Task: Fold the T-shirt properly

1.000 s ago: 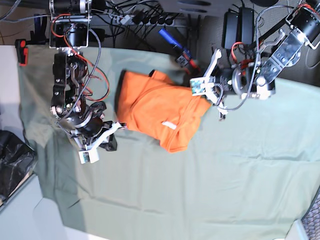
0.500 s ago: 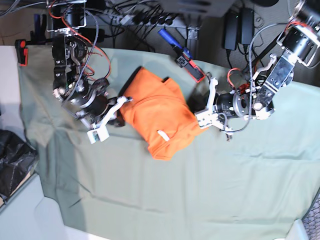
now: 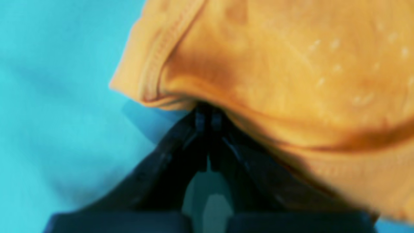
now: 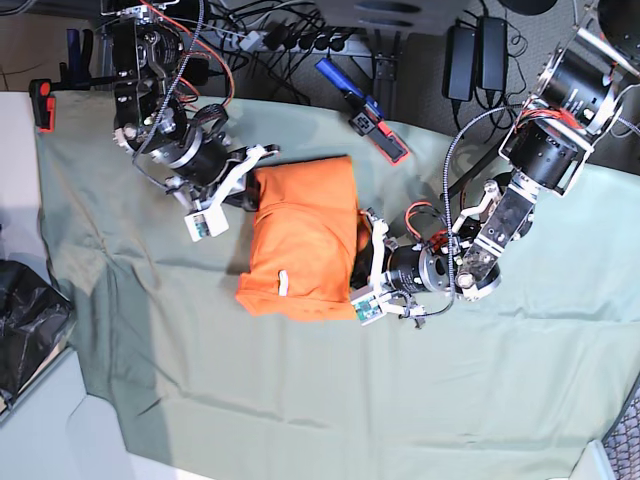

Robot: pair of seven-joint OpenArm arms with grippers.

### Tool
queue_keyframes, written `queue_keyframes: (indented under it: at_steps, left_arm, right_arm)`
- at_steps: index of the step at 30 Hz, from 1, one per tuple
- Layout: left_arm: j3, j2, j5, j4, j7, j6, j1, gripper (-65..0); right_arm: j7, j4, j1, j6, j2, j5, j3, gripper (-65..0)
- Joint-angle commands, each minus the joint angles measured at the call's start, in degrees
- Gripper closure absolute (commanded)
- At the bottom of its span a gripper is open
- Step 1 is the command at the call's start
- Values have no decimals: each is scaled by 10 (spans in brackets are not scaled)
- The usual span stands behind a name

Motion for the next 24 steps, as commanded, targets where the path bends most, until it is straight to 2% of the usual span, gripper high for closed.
queue_keyframes:
  at_steps: [1,5,12,15,17,20,24]
  left_arm:
    - [-1,4,8,-2,9,6,-15,0]
    - [-1,3,6,-3,15,6,-26,0]
    - [-12,-10,-31,-2,37,6,-28,0]
    - [-42,-23,-54,17,71,6,-27,0]
    - [-62,-42,-85,45,101,-2,-24,0]
    - [-71,-75,-138,134,162,-42,4,0]
    - [-71,-148,-201,299,219,-42,87,0]
  right_arm:
    - [11,12,2,64,-3,14,4,0]
    - [11,12,-4,64,-27,17,4,0]
    - [11,12,-3,64,-28,10,5,0]
    - [4,12,-3,64,-27,-1,19,0]
    - [-3,12,-3,64,-27,0,39,0]
    - [-14,15,-6,64,-18,15,73,0]
    - [-30,55,-35,64,9,38,105,0]
